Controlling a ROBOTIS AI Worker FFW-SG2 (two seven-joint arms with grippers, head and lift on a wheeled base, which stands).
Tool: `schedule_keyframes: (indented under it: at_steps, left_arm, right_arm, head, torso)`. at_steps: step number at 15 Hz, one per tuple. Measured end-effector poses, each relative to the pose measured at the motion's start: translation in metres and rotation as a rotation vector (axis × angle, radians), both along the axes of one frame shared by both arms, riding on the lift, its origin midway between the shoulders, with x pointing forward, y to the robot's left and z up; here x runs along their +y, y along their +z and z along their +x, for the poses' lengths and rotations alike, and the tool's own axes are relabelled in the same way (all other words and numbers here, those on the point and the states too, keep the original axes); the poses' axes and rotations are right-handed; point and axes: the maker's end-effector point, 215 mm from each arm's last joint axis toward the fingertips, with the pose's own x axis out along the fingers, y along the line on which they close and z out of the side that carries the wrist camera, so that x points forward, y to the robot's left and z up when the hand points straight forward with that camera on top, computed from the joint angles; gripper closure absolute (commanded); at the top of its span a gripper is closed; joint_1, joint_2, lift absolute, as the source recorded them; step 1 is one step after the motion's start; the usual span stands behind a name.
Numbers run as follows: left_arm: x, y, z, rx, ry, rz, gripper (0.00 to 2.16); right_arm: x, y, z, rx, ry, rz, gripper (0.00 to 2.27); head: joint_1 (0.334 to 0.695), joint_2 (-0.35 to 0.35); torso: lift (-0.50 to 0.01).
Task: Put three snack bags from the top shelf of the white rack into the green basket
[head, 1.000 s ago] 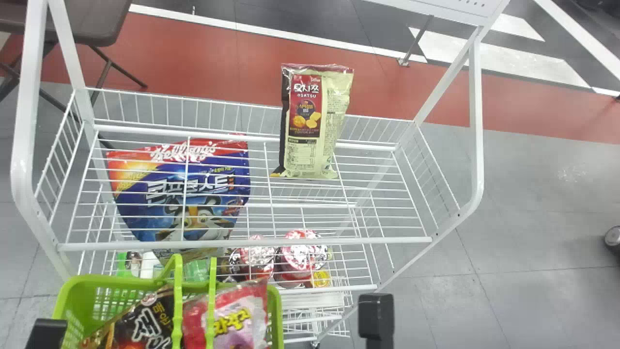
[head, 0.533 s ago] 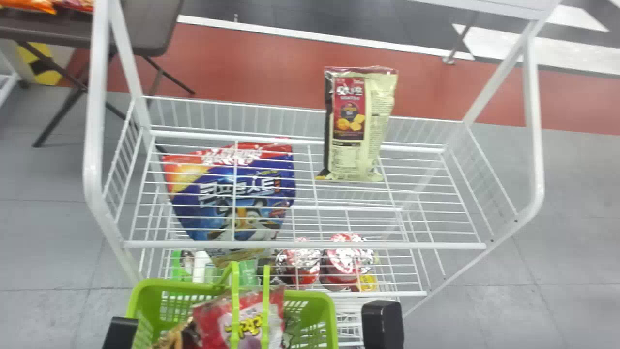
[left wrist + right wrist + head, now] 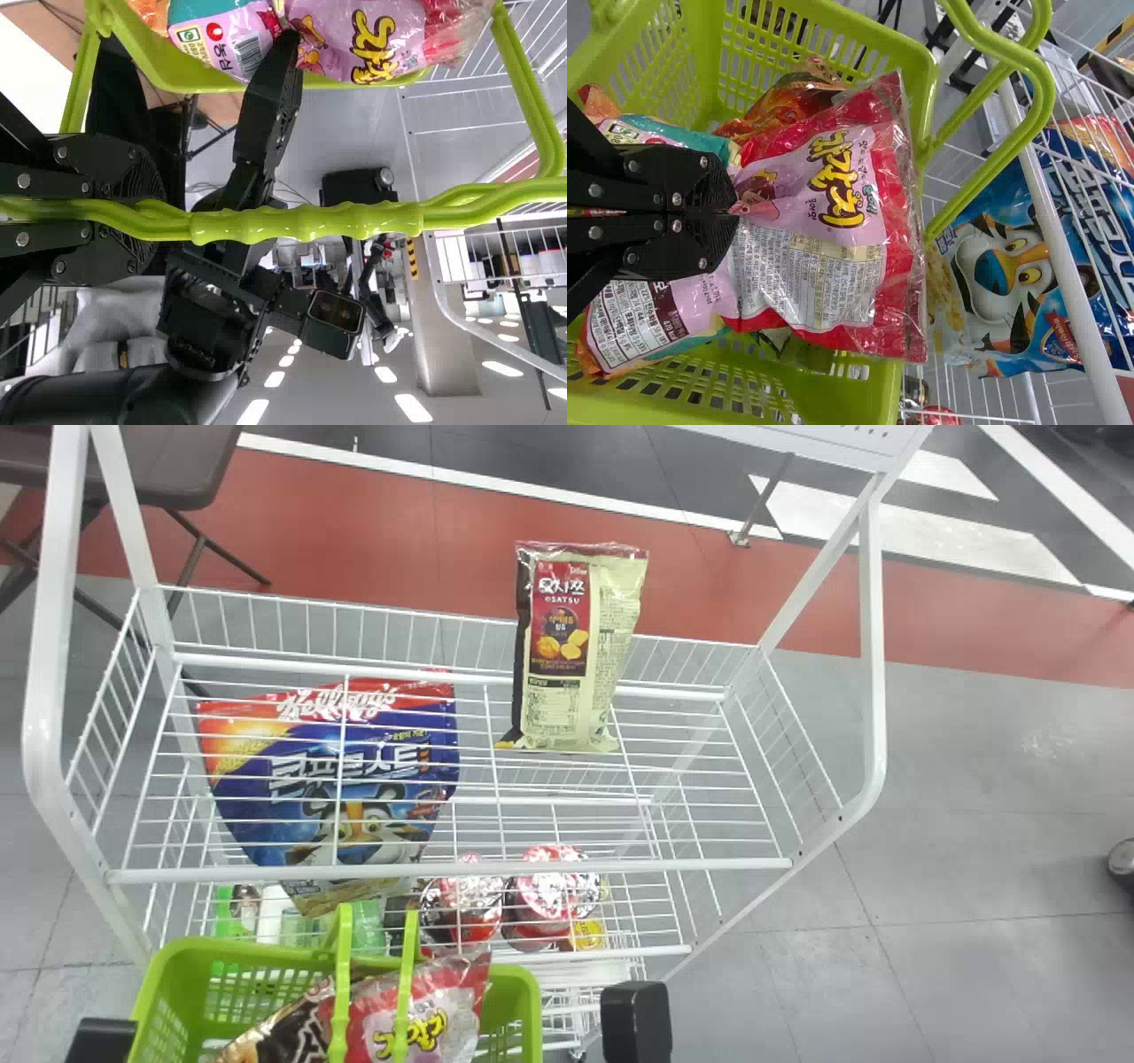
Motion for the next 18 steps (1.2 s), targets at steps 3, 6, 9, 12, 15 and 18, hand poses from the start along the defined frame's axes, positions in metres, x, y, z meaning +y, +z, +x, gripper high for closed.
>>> schedule_keyframes:
  at_steps: [3,6,9,12,15,18]
  left_arm:
    - [0.002,-0.001,0.0,0.001,0.004,0.004,2.15]
    - [0.002,-0.001,0.0,0.002,0.005,0.004,2.15]
    - [0.002,-0.001,0.0,0.002,0.006,0.004,2.15]
    - [0.001,-0.002,-0.001,0.005,0.004,0.004,2.15]
    - [-0.003,-0.003,-0.004,0.009,-0.005,0.004,2.15]
    - [-0.006,-0.008,-0.006,0.013,-0.017,0.019,2.15]
  right_arm:
    - [-0.005,0.018,0.004,-0.028,-0.014,0.009,0.05]
    - [-0.017,0.029,0.007,-0.052,-0.033,-0.015,0.06]
    - [-0.047,0.055,0.042,-0.218,-0.11,-0.064,0.06]
    - [-0.092,0.131,0.107,-0.639,-0.235,-0.172,0.06]
    - [-0.109,0.18,0.125,-0.856,-0.291,-0.212,0.06]
    - [-0.116,0.198,0.125,-0.938,-0.357,-0.242,0.06]
  head:
    - [0.695,-0.35]
    - [0.695,-0.35]
    - [0.695,-0.35]
    - [0.695,-0.35]
    - [0.695,-0.35]
    - [0.695,-0.35]
  torso:
    - [0.0]
    - [0.0]
    - [0.0]
    - [0.0]
    - [0.0]
    - [0.0]
